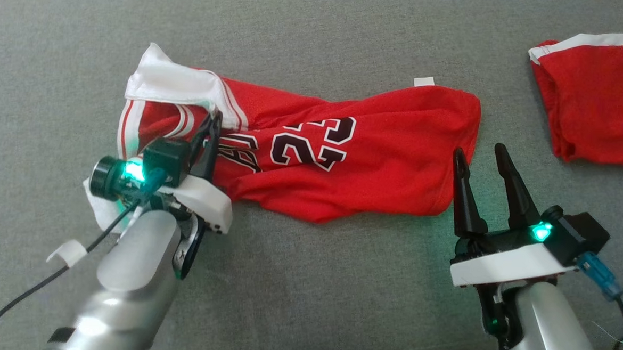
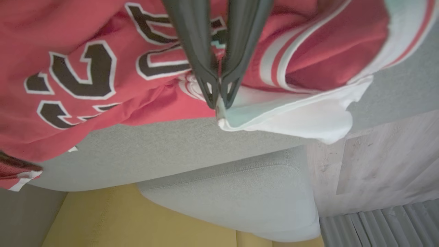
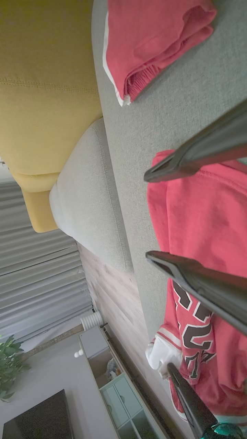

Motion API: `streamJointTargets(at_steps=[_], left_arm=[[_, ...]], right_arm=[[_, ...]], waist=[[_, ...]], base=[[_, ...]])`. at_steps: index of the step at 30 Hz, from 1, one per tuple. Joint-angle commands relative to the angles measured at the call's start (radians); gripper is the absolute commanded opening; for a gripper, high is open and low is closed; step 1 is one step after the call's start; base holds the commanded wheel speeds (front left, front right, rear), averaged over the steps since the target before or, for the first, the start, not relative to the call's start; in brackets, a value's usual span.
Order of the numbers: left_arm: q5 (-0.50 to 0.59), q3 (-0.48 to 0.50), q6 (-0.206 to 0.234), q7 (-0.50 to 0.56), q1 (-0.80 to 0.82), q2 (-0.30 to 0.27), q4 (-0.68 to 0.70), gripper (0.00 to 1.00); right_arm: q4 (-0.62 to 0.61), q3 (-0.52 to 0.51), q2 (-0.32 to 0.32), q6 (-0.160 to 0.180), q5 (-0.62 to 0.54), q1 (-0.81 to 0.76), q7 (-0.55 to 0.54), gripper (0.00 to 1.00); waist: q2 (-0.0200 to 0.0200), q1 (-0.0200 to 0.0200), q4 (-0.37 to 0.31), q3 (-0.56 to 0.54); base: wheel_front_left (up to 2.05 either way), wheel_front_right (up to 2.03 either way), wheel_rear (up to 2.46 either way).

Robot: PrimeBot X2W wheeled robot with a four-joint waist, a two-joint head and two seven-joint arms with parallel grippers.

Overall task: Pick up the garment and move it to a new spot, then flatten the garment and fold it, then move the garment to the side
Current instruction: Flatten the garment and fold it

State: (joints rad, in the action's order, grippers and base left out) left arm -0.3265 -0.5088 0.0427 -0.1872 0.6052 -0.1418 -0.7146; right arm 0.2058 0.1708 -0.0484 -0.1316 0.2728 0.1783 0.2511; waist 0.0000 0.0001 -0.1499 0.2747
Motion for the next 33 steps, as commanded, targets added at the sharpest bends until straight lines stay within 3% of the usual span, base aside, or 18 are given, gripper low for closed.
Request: streamJointTargets(at_steps=[1,11,21,26,33], left_arm=[[-0.007,0.036,0.001,-0.017,0.054,-0.013,0.025,0.00],[-0.050,0.084,-0.044,-0.002,0.222,-0.044,0.083,0.00],[-0.082,0.162,-0.066,0.112,0.509,-0.157,-0.020,0.00],[-0.059,0.188,-0.050,0.122,0.655,-0.257,-0.123,0.00],[-0.035,0.214,0.001,0.047,0.816,-0.313,-0.219,0.00]], right_arm=[[-0.028,0.022,-0.002,0.001,0.004,0.026,0.011,1.00],[-0.032,0.045,-0.002,0.001,0.027,0.042,0.011,1.00],[-0.055,0.089,-0.002,0.001,0.075,0.064,0.011,1.00],[-0.072,0.120,-0.002,0.001,0.107,0.069,0.011,1.00],[-0.090,0.151,-0.002,0.001,0.125,0.078,0.011,1.00]], waist=[[0.0000,-0.0001,-0.001,-0.004],[0.0000,-0.0001,-0.052,0.003],[0.0000,-0.0001,-0.161,0.077],[0.0000,-0.0001,-0.231,0.132],[0.0000,-0.0001,-0.273,0.175]], base=[[0.00,0.00,0.00],[0.00,0.00,0.00],[0.00,0.00,0.00],[0.00,0.00,0.00],[0.00,0.00,0.00]])
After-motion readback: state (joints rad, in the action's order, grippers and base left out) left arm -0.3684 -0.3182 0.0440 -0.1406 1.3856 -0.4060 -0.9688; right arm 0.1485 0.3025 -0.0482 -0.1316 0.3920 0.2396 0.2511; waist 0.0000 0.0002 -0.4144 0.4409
